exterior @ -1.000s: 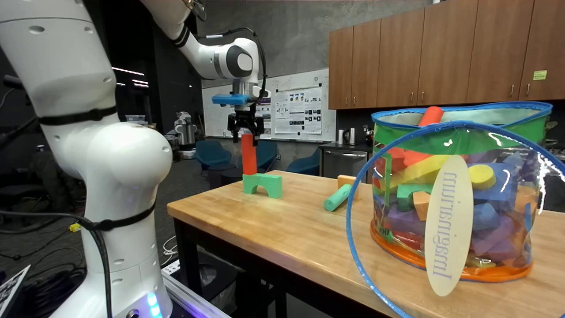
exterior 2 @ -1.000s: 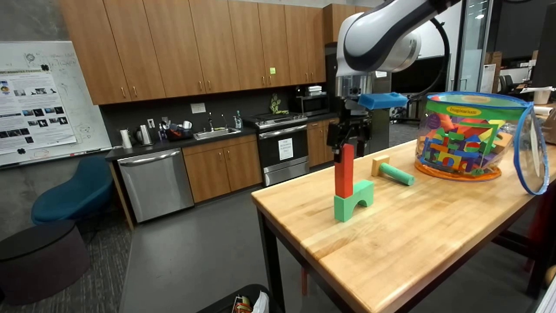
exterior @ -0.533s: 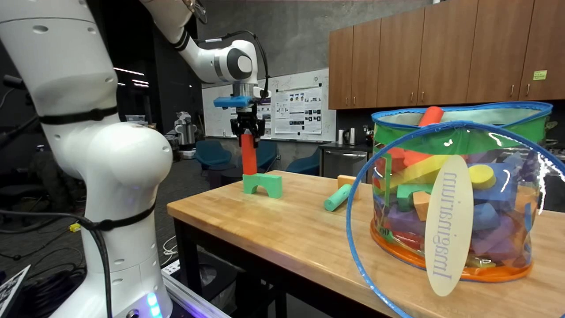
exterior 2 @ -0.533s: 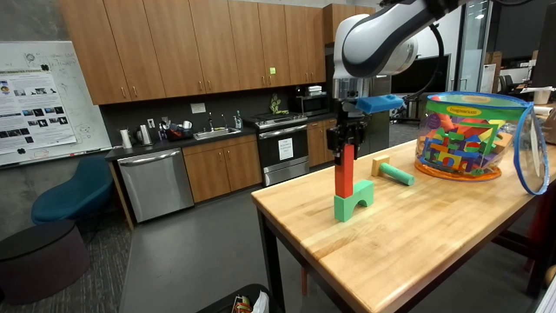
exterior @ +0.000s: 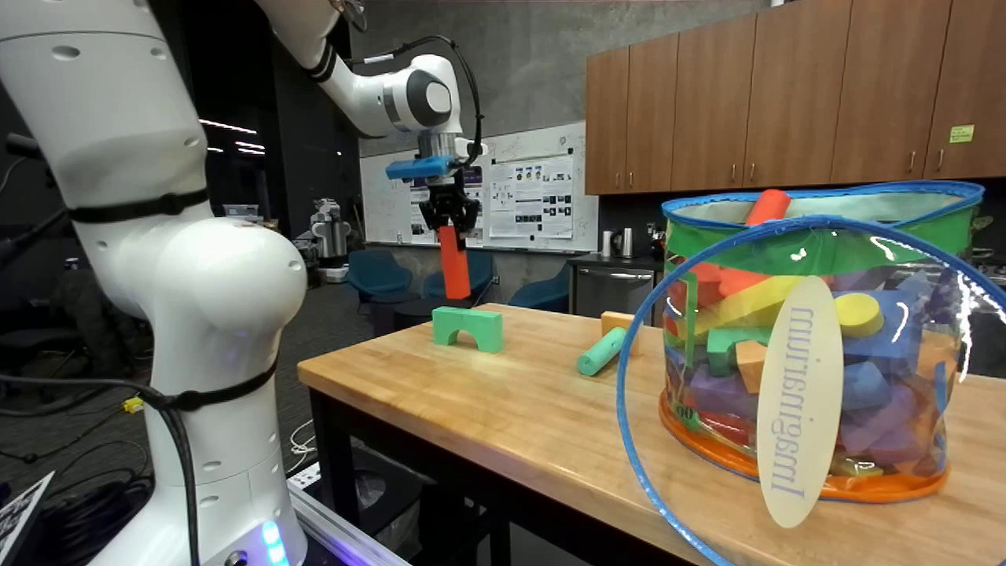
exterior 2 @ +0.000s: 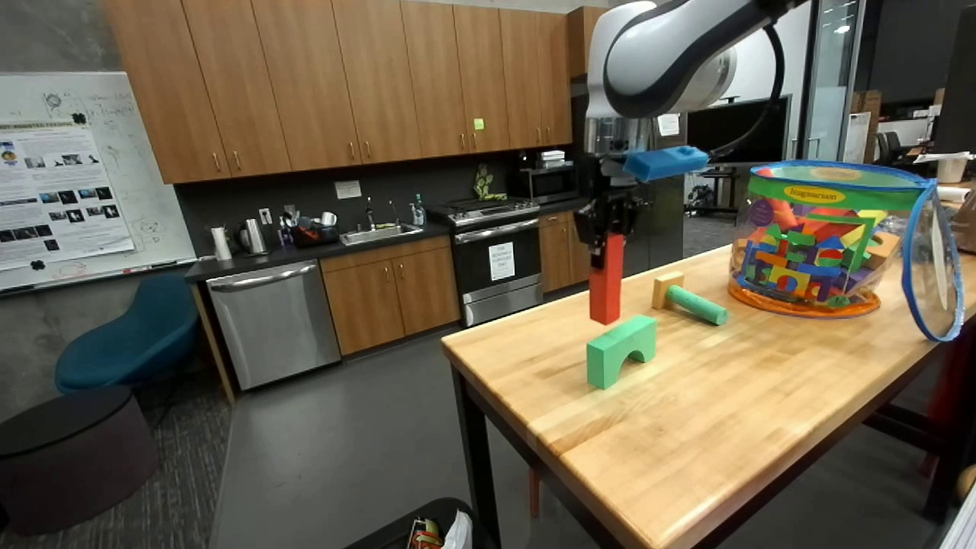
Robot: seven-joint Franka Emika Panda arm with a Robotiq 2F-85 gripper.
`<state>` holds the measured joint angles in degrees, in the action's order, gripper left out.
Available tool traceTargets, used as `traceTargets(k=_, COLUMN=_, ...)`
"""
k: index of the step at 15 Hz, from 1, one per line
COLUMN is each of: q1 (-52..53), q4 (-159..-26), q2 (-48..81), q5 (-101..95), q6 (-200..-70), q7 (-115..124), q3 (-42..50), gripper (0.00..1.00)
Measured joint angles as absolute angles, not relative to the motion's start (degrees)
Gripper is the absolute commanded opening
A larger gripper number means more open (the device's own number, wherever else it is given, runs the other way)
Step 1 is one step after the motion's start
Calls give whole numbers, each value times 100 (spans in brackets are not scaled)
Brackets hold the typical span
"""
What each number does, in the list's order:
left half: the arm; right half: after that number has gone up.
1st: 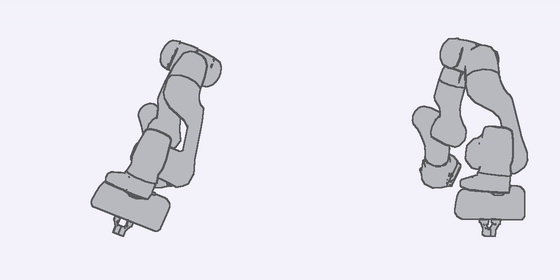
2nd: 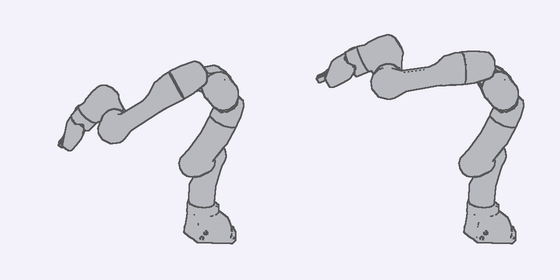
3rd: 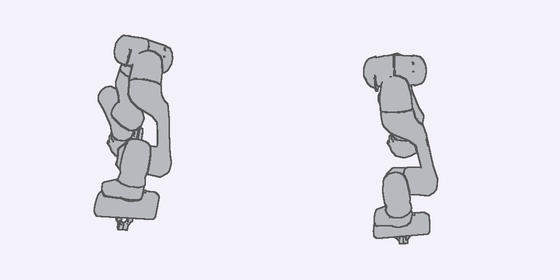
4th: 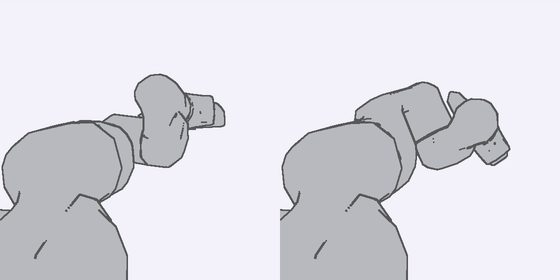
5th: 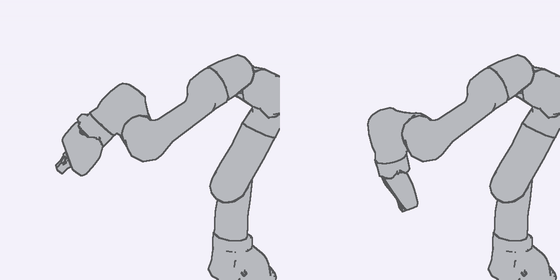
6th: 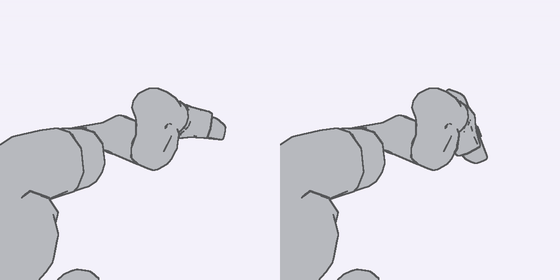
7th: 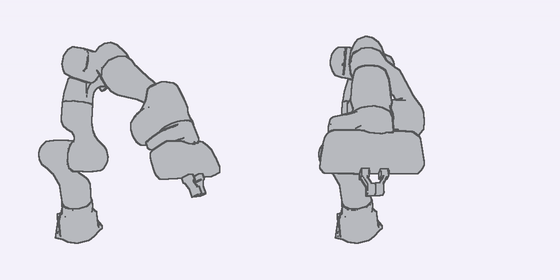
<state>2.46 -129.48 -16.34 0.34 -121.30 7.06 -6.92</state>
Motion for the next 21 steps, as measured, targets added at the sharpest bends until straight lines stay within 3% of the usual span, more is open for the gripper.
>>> traceTargets(k=21, q1=-1183, q4=-11015, q2=-2219, q5=-1276, q6=-10193, q7=749, q3=712, gripper=16)
